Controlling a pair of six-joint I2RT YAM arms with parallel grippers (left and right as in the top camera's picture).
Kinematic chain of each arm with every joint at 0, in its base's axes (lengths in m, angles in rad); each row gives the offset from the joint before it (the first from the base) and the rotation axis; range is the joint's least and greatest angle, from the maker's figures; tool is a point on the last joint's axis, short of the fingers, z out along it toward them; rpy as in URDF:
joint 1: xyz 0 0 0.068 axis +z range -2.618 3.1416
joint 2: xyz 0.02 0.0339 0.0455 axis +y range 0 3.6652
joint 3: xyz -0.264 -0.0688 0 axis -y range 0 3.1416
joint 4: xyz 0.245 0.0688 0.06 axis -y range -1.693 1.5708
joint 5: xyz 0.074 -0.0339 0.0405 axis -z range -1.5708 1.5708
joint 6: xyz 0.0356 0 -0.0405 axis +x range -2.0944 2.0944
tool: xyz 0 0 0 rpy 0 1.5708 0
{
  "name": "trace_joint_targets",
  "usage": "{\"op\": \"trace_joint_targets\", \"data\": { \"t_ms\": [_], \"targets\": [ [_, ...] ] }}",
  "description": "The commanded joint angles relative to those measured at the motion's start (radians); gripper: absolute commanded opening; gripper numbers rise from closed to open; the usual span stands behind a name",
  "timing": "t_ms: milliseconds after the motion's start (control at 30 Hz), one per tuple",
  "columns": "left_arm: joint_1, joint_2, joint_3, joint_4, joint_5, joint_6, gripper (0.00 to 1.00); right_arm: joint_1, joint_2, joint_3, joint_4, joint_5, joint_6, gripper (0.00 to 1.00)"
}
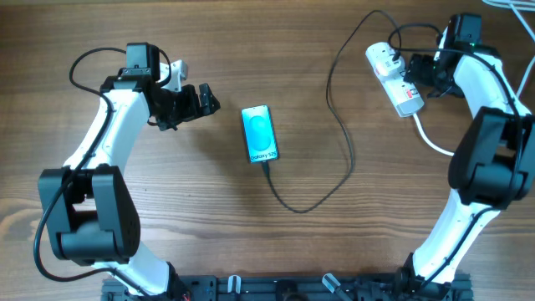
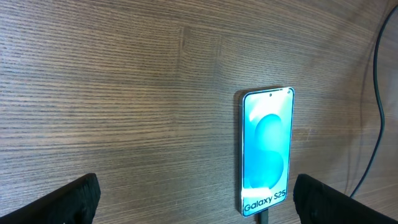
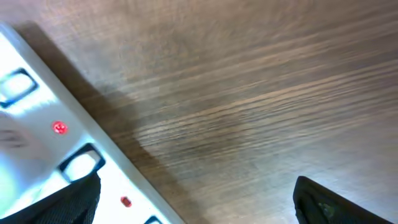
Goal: Plug charger to phone and switch on socket
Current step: 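Press the power strip's socket switch down with the right gripper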
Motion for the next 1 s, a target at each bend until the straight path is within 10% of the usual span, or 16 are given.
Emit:
{"op": "trace_joint_targets", "data": {
  "t_ms": [0,967],
  "targets": [
    [0.005,-0.01,0.001,0.003,0.001,-0.005,1.0,0.01,-0.148,0.01,-0.022,0.015,-0.008,1.0],
    [0.005,-0.002,0.001,0.003,0.001,-0.005,1.0,0.01,-0.171,0.001,-0.123,-0.017,-0.007,1.0]
  ]
}}
